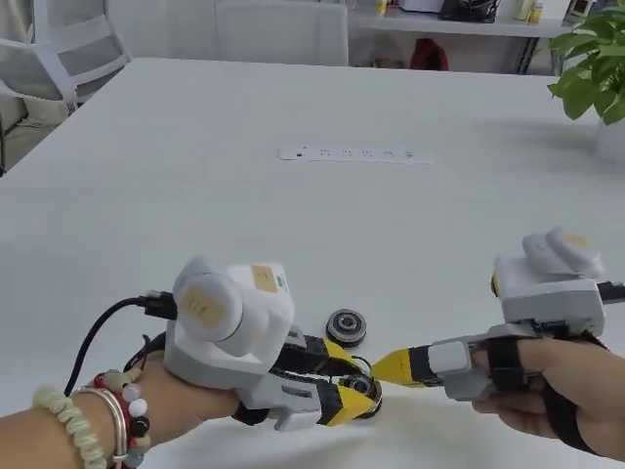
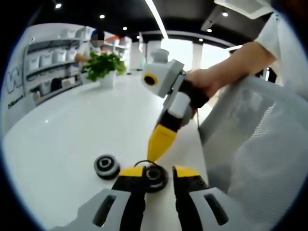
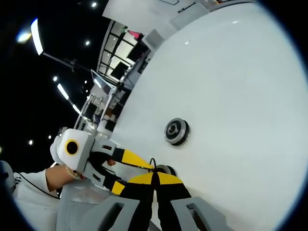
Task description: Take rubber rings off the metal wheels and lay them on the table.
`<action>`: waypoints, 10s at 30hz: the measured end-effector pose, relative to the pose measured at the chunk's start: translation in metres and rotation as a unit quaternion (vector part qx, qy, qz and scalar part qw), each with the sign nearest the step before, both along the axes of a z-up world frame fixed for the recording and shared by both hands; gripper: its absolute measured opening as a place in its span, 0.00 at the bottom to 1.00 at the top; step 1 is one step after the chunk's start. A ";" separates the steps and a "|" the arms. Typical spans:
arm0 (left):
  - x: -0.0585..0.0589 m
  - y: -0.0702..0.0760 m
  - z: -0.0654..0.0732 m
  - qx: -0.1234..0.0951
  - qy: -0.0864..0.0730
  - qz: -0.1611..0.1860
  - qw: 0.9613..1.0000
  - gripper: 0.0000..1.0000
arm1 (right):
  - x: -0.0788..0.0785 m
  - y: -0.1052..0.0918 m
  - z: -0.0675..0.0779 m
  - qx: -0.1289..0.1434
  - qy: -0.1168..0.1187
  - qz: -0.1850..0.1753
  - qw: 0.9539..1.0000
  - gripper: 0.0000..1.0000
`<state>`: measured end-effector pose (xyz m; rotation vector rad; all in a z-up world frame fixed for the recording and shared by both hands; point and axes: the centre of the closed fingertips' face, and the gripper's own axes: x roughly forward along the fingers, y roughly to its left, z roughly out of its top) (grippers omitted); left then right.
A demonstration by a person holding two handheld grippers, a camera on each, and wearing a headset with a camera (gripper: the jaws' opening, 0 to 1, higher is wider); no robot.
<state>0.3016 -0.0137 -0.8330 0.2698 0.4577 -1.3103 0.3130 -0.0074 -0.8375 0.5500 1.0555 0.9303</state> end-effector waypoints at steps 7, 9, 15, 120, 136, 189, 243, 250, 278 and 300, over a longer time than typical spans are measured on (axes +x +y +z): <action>0.001 -0.002 0.013 -0.011 -0.016 -0.003 1.000 0.29 | 0.003 -0.001 0.006 0.007 -0.005 -0.008 1.000 0.00; 0.002 -0.001 0.018 -0.013 -0.022 -0.002 1.000 0.31 | 0.004 -0.001 0.007 0.009 -0.006 -0.012 1.000 0.00; 0.000 -0.001 0.032 -0.025 -0.027 0.002 0.999 0.37 | 0.006 -0.002 0.007 0.011 -0.006 -0.017 1.000 0.00; -0.037 0.128 0.053 -0.025 -0.014 0.164 0.986 0.86 | -0.020 0.067 0.023 -0.091 -0.161 0.194 0.963 0.00; -0.039 0.129 0.047 -0.014 -0.002 0.162 0.987 0.84 | -0.020 0.054 -0.013 -0.125 -0.139 0.191 0.964 0.00; -0.038 0.136 0.039 0.020 -0.009 0.168 0.986 0.84 | -0.019 0.053 -0.016 -0.178 -0.243 0.258 0.918 0.15; 0.011 0.058 0.119 -0.008 -0.114 0.038 0.993 0.83 | 0.042 -0.007 0.028 -0.175 -0.281 0.115 0.937 0.17; 0.010 0.026 0.109 -0.001 -0.100 -0.011 0.995 0.81 | 0.039 -0.010 0.025 -0.173 -0.267 0.119 0.940 0.18; 0.038 0.020 0.041 -0.033 -0.043 0.050 0.997 0.46 | 0.017 -0.020 -0.003 -0.167 -0.223 0.182 0.943 0.21; 0.000 -0.004 -0.011 0.043 -0.035 -0.038 0.998 0.29 | -0.010 -0.008 -0.027 -0.175 -0.258 0.287 0.906 0.26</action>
